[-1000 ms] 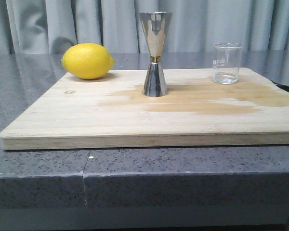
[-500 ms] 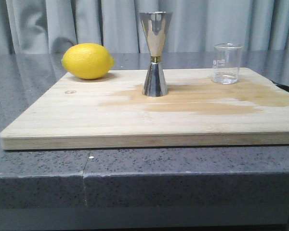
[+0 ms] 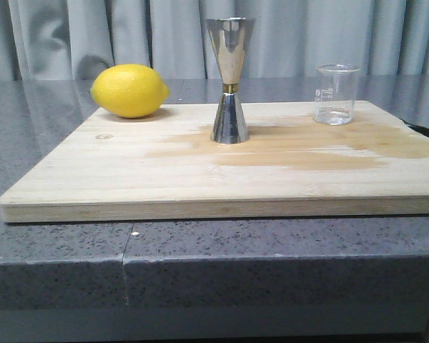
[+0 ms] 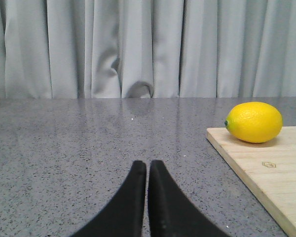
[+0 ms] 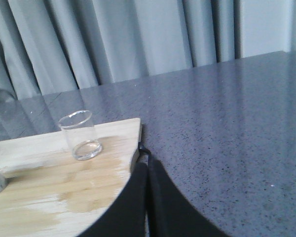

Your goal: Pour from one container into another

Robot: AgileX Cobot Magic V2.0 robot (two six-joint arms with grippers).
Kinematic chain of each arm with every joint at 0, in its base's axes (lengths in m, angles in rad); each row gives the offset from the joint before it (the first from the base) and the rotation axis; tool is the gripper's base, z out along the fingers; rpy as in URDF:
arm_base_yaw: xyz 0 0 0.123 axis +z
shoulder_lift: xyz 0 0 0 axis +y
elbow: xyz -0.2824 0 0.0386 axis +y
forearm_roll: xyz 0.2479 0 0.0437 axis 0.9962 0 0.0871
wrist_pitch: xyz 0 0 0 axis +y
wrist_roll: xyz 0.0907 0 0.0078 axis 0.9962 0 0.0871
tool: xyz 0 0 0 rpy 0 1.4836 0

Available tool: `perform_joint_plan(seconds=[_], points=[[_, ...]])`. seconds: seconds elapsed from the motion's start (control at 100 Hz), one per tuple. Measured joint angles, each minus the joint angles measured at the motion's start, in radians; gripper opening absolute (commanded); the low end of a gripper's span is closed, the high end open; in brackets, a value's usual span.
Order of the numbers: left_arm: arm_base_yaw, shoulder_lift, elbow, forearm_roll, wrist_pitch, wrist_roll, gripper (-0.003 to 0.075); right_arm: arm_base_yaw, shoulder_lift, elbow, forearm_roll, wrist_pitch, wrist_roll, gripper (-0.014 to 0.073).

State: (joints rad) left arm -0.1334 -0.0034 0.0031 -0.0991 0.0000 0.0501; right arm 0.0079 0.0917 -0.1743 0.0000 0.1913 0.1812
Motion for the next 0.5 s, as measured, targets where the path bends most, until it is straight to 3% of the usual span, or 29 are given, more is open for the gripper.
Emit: perform_joint_plan(seconds=[0.2,0.5], points=[[0.0,0.0,0.0,0.0,0.0,0.0,-0.0019,-0.03,-0.093,0.18,0.0,-0.12,0.0,-0.0075],[0.0,0.0,0.0,0.0,0.0,0.0,-0.0019,-0.035,-0.1,0.189,0.0,-0.173,0.0,-0.0075]])
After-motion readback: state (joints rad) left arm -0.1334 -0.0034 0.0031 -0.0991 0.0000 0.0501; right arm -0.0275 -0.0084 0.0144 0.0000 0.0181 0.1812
